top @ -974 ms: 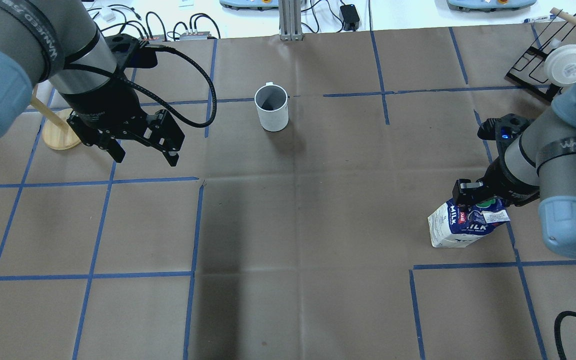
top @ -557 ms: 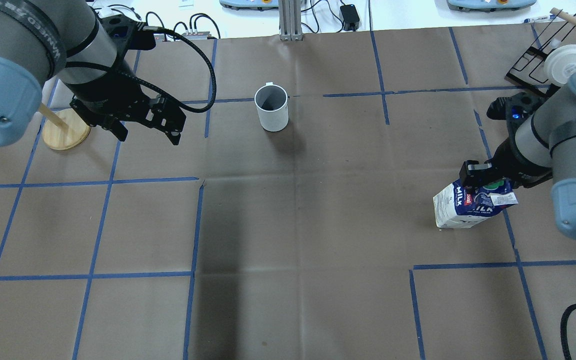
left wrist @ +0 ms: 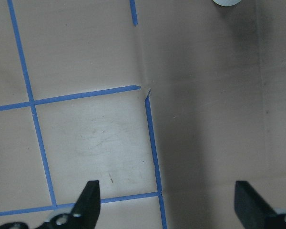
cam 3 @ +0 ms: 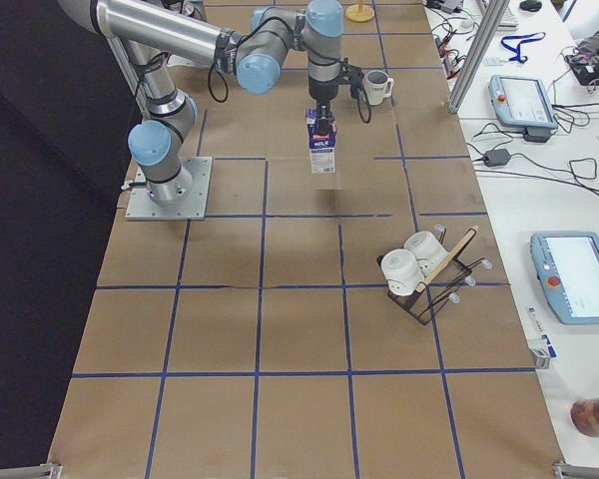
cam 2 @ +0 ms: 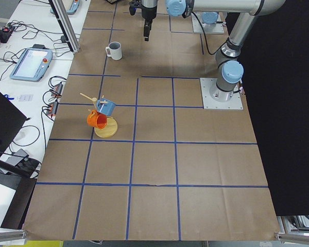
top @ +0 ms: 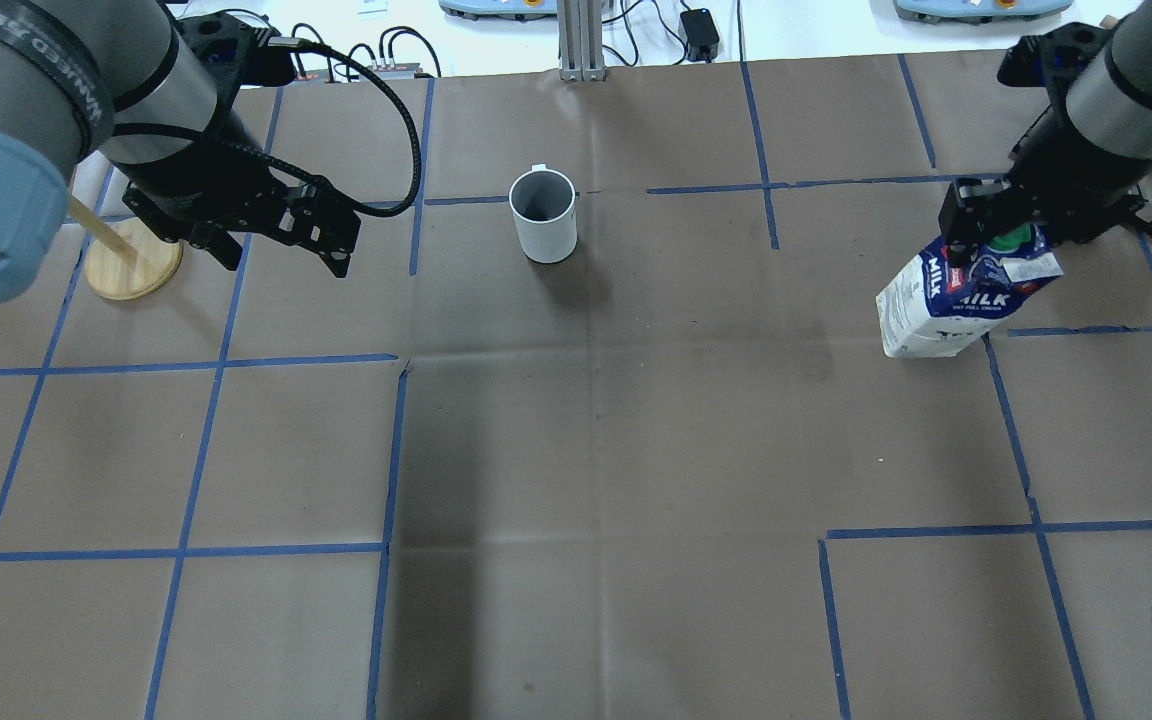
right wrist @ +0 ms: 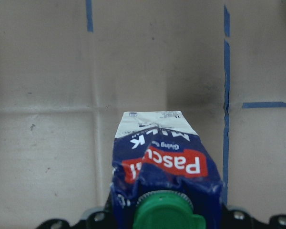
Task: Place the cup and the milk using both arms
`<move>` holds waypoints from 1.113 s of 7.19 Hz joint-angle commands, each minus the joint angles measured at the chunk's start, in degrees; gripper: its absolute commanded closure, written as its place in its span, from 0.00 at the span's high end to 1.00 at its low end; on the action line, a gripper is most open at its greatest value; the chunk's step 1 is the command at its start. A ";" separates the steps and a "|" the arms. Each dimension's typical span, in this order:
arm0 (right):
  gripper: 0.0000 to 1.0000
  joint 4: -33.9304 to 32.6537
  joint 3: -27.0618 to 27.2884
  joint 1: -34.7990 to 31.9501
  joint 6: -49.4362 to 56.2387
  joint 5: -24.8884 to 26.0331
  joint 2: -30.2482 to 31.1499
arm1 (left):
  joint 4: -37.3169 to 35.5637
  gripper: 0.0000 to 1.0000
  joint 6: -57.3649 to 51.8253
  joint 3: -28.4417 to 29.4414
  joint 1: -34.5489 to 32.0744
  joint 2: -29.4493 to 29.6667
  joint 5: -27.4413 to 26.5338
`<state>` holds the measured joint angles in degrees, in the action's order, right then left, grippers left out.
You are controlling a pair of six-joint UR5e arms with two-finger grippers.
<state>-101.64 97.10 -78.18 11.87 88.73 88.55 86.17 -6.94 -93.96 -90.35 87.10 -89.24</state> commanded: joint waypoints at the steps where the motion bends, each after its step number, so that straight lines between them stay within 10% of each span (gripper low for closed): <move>1: 0.60 3.01 -15.98 -8.35 -3.05 0.83 -12.63 | -0.12 1.00 0.43 0.00 0.26 -0.18 0.03; 5: 0.59 9.61 -44.66 -23.74 -20.87 0.48 -37.70 | 0.05 1.00 0.43 -0.26 2.20 -0.26 -0.06; 8: 0.59 9.53 -48.06 -27.98 -27.57 -0.40 -42.14 | 0.14 1.00 0.35 -0.26 2.20 -0.26 -0.15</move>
<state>-92.15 49.73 -104.97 -12.50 88.70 47.54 86.28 -6.58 -94.22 -88.16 86.84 -89.35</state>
